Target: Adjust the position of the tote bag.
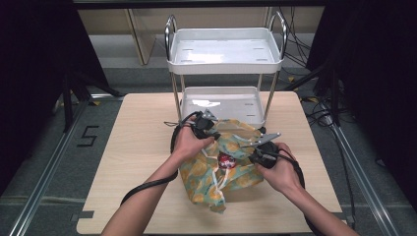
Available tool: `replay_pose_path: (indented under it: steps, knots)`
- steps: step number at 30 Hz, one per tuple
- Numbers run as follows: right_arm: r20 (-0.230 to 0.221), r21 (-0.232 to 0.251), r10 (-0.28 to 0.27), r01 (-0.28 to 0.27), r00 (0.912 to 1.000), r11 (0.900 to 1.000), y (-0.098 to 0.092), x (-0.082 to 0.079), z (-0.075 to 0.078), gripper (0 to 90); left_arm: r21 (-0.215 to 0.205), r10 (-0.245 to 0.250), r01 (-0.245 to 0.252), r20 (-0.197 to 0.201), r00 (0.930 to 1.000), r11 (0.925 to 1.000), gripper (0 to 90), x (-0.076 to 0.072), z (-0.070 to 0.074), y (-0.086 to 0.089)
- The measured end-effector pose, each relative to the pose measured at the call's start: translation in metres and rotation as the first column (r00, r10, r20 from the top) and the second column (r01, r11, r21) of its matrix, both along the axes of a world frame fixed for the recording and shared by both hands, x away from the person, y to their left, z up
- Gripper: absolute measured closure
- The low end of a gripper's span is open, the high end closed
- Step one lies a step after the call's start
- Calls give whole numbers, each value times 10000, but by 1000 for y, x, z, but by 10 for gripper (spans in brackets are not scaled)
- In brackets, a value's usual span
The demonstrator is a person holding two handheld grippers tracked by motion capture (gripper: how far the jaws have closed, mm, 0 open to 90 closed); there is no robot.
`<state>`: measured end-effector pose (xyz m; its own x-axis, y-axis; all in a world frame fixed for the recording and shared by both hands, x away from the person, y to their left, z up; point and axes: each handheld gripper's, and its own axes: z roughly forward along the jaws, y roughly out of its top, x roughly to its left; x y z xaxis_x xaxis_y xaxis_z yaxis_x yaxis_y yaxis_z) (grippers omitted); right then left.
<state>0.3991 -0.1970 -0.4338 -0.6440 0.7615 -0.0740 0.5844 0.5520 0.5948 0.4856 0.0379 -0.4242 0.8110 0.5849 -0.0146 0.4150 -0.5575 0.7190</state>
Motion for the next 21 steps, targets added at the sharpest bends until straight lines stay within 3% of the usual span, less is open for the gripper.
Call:
replay_pose_path:
  steps: [3,5,7,8,10,13,15,16,17,18,19,20,21]
  knots:
    - [-131,-59,-274,273,9995,9996,-6,7,-5,878,99,88,-87,-143,9999,9999,894,3,-9,1]
    - [54,-258,-252,254,9997,9993,-9,12,-9,881,186,99,-95,-197,9998,9998,894,3,-13,2]
    - [-32,-319,-341,340,9994,9989,-9,15,-12,881,211,114,-108,-278,9995,9997,894,5,-17,3]
    - [166,-506,-293,301,9994,9983,-9,17,-14,881,160,213,-208,-335,9992,9997,893,6,-19,4]
    - [-88,-471,-299,295,9995,9985,-7,19,-16,879,106,333,-330,-371,9988,9994,892,9,-24,6]
    - [141,-720,-93,103,9999,9974,-5,25,-21,877,291,458,-443,-560,9974,9986,891,12,-29,9]
    - [-107,-746,-226,218,9997,9970,-3,26,-24,873,528,417,-384,-630,9971,9979,888,14,-33,12]
    - [-215,-742,-339,322,9992,9967,-2,26,-25,870,468,495,-464,-665,9966,9978,886,15,-37,13]
    - [-2,-901,-109,108,9999,9959,-3,28,-28,868,526,445,-400,-872,9952,9978,882,15,-38,14]
    - [-311,-854,-269,241,9992,9961,-2,26,-28,866,462,549,-511,-833,9950,9976,877,16,-42,14]
    - [-168,-1106,-154,135,9997,9938,-4,27,-30,865,233,610,-589,-1029,9928,9980,871,15,-43,13]
    - [-193,-1303,-74,48,9998,9915,-5,27,-30,863,583,437,-370,-1191,9919,9976,867,17,-44,17]
    - [-281,-1118,-131,99,9995,9937,-5,26,-30,860,718,395,-314,-1144,9926,9969,860,17,-44,18]
